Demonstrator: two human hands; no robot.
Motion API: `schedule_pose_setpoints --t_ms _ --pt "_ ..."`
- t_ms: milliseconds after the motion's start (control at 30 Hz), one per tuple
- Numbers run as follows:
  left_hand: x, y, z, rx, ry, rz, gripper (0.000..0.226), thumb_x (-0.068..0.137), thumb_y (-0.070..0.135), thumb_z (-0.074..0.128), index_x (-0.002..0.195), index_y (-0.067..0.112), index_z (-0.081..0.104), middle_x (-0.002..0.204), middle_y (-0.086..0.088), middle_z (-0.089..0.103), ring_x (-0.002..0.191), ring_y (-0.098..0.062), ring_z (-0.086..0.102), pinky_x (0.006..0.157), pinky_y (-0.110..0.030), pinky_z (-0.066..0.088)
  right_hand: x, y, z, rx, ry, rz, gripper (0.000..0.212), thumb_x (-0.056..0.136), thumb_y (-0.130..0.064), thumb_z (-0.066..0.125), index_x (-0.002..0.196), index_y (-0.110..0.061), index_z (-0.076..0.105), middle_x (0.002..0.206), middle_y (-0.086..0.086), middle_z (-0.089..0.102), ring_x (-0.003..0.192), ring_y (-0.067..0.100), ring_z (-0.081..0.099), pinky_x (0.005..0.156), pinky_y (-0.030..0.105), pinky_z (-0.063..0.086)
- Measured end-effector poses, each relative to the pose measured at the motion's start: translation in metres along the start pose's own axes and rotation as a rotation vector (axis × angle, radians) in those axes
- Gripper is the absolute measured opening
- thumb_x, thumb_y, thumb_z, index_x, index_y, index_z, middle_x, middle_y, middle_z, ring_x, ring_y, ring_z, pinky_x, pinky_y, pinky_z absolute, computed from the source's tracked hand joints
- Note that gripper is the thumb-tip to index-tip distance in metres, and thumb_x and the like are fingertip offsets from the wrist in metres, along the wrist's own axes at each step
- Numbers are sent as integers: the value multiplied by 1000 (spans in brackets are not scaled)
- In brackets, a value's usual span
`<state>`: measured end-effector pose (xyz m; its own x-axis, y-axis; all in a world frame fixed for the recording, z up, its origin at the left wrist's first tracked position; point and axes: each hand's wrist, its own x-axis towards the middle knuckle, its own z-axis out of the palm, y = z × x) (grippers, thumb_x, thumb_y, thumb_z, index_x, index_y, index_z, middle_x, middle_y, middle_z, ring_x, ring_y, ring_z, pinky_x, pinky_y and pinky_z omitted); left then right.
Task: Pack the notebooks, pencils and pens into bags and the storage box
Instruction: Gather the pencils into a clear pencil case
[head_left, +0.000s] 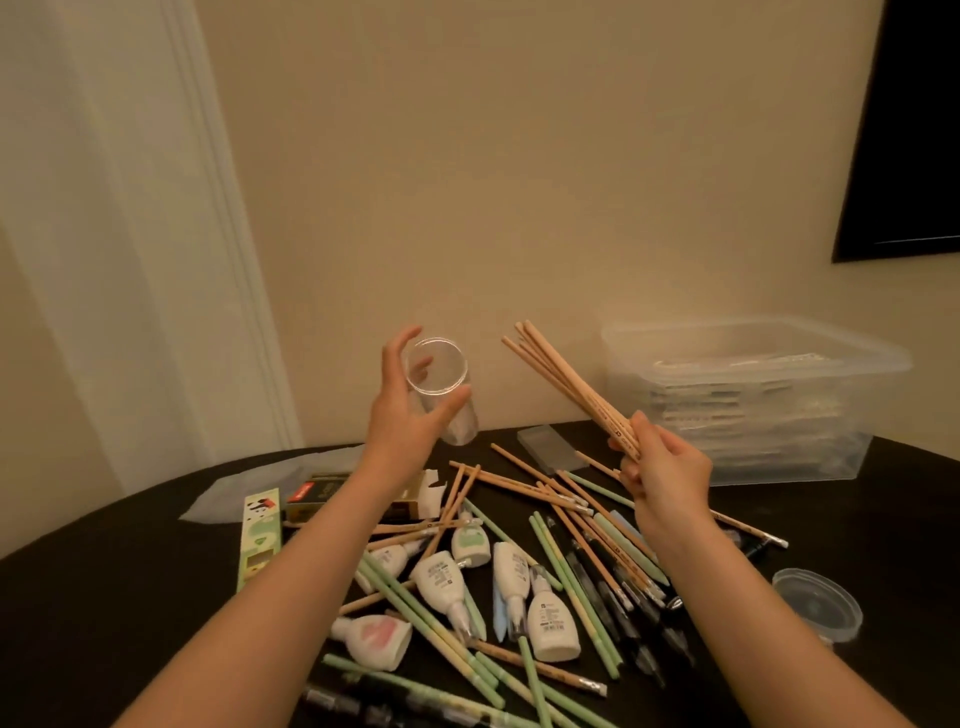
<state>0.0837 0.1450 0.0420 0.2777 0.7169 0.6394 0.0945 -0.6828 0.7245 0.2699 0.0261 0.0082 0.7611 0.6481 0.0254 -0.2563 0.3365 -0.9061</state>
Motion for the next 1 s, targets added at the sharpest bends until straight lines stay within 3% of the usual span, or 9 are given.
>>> schedule_pose_setpoints --t_ms 133,267,367,467,567,633,733,867,1000 --pt "-17 24 -22 -156 130 12 46 83 39 55 121 38 29 130 -5 47 114 -18 55 78 -12 48 -21 -8 14 29 -33 -9 17 95 -21 54 86 -12 64 80 10 60 50 6 39 39 11 33" --pt "-31 38 -44 -322 255 -114 21 93 37 46 110 32 35 125 -11 51 91 -22 67 76 -24 54 -39 -14 26 35 -79 -12 19 95 -20 54 94 -5 66 75 8 58 49 7 37 39 13 31" --pt "-42 44 -60 -388 328 -216 31 94 41 43 119 28 30 115 -5 57 73 -10 69 74 -29 51 -52 -15 34 24 -130 -14 18 95 -20 54 90 -6 65 73 7 58 44 6 37 38 13 31" --pt "-51 50 -75 -429 368 -265 47 86 48 49 124 26 33 119 -5 57 83 -17 68 77 -32 50 -63 -15 42 50 -212 -12 19 95 -19 54 87 -5 64 70 9 59 37 3 35 34 12 28" --pt "-63 57 -92 -327 373 -250 47 73 54 55 113 29 51 119 0 59 95 -16 64 87 -35 49 -75 -14 52 44 -286 -23 21 95 -18 53 90 -2 65 69 10 59 35 3 34 35 13 28" --pt "-71 59 -101 -223 358 -201 39 72 51 58 107 33 53 112 6 58 103 -15 59 83 -29 48 -80 -12 56 23 -333 -32 23 95 -19 53 92 0 65 63 5 58 36 3 35 35 13 28" --pt "-79 53 -110 -14 291 -167 51 73 47 65 119 29 50 119 3 55 111 -14 52 76 -22 44 -84 -9 59 18 -406 -13 24 95 -19 52 92 1 65 60 3 57 36 4 34 35 13 27" --pt "-80 38 -115 292 202 -122 65 70 46 73 129 33 48 128 7 54 123 -15 44 99 -43 41 -77 -9 61 -1 -515 47 24 95 -17 51 88 3 63 60 10 58 33 5 31 31 13 23" --pt "-74 32 -115 412 107 -72 68 69 46 73 130 36 46 128 8 53 124 -16 43 103 -51 36 -66 -15 57 -100 -585 89 28 96 -14 48 79 5 59 43 3 49 28 3 27 29 13 19"
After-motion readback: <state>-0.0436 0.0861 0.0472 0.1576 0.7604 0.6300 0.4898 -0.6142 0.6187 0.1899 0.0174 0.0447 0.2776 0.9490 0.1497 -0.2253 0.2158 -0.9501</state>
